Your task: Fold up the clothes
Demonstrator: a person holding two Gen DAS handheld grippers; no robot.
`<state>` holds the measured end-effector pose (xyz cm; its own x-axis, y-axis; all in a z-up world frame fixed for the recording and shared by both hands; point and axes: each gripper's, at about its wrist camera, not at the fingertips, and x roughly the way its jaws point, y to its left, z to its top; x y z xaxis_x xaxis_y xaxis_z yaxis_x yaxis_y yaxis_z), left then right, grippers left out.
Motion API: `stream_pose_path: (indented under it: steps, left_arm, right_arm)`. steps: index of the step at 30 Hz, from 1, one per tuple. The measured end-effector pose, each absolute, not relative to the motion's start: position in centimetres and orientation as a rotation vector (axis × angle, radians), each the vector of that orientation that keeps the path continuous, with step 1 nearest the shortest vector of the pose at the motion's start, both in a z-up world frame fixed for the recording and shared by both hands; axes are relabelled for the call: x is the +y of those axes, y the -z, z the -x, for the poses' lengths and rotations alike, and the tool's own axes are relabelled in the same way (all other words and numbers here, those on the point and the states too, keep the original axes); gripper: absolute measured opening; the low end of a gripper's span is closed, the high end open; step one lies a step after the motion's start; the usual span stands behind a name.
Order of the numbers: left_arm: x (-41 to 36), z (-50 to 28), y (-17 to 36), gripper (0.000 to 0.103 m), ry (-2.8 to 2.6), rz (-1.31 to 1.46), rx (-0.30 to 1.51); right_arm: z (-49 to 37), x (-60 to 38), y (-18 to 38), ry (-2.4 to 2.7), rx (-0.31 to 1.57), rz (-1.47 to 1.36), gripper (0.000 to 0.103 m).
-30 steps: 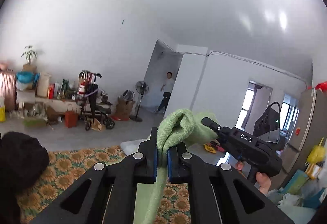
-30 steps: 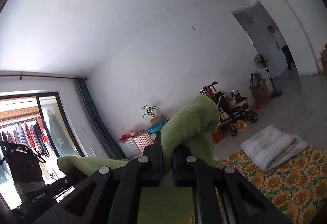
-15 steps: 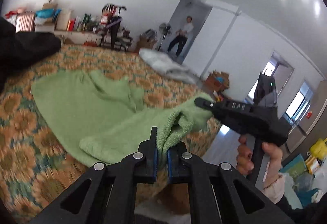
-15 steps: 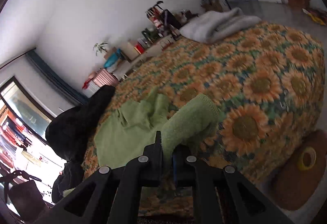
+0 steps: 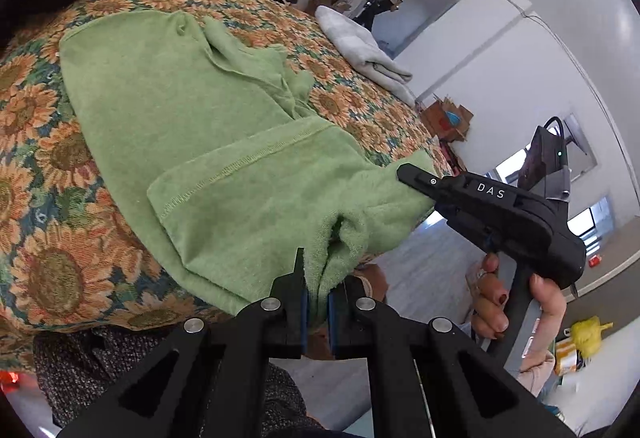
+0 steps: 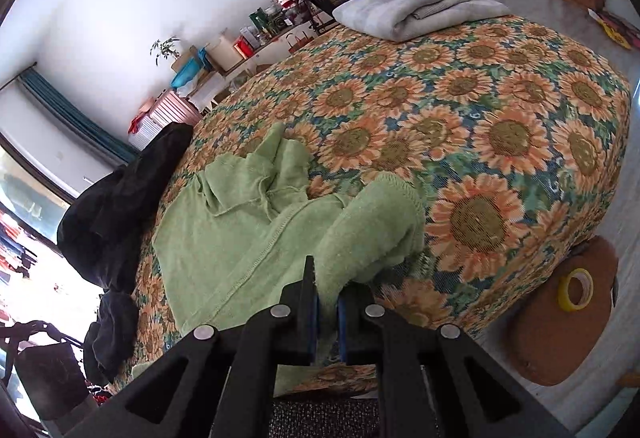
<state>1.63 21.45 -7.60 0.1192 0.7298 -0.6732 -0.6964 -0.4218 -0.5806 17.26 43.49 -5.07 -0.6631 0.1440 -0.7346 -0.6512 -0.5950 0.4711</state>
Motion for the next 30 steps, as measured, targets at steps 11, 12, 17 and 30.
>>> stream_pose_path:
  steps: [11, 12, 17, 30]
  left_arm:
    - [21.5, -0.8, 7.3, 0.007, -1.548, 1.270, -0.057]
    - [21.6, -0.8, 7.3, 0.007, -1.548, 1.270, -0.055]
    - [21.6, 0.0, 7.4, 0.007, -1.546, 1.304, -0.052]
    - [18.4, 9.2, 5.2, 0.007, -1.612, 1.334, -0.284]
  right_arm:
    - [-17.3, 44.0, 6.0, -2.219, 1.039, 0.984, 0.009]
    - [-17.2, 44.0, 6.0, -2.219, 1.040, 0.987, 0.009]
    - [-15.9, 44.1, 5.2, -2.246, 1.020, 1.008, 0.009]
    - [0.6, 43.0, 2.8, -2.427, 0.882, 1.162, 0.009]
